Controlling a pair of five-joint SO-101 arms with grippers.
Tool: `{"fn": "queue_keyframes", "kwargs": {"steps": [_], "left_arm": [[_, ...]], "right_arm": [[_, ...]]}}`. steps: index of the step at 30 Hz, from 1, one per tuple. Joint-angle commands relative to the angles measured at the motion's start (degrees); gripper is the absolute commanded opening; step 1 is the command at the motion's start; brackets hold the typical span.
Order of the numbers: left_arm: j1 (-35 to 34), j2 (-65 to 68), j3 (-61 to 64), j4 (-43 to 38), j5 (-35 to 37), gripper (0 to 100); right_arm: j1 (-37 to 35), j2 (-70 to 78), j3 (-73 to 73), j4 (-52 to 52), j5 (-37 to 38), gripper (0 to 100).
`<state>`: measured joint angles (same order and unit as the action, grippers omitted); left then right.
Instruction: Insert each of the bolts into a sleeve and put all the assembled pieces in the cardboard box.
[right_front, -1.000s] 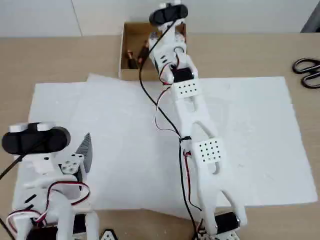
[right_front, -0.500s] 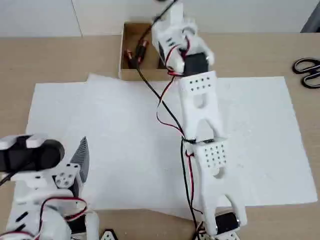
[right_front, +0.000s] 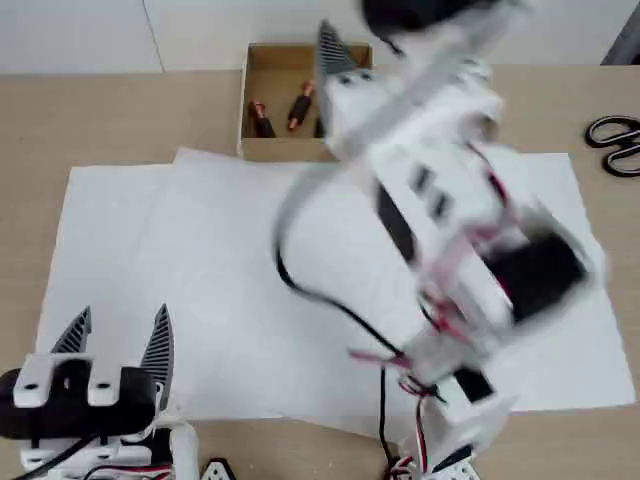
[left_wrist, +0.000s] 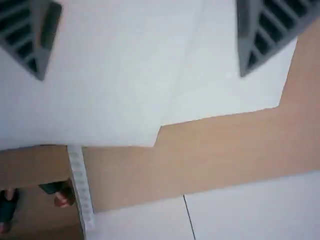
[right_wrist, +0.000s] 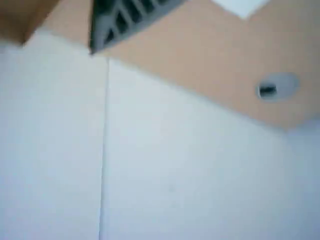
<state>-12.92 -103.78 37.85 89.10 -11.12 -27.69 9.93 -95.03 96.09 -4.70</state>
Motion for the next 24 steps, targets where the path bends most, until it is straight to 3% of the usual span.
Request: {"fn": "queue_keyframes", "kwargs": {"steps": [1,5,10,18,24], "left_arm": [[-0.18,-0.44,0.13,-1.93,-0.62,24],[-0.18,-0.44,4.44,-7.56,-0.7,24],[-0.18,-0.44,11.56,-12.92,-0.62,24],[-0.18,-0.44,20.88,-17.32,-0.53,24],[-0.18,-0.44,28.35,-20.4,-0.44,24]], "right_arm": [[-0.22,-7.52,-1.32,0.92,0.26,19.1],[-0.04,-13.49,2.64,1.45,0.35,19.1],[3.03,-25.36,20.31,1.54,0.35,19.1],[6.73,-53.23,66.64,0.31,0.26,19.1],[6.73,-71.78,103.74,-9.19,0.44,19.1]]}}
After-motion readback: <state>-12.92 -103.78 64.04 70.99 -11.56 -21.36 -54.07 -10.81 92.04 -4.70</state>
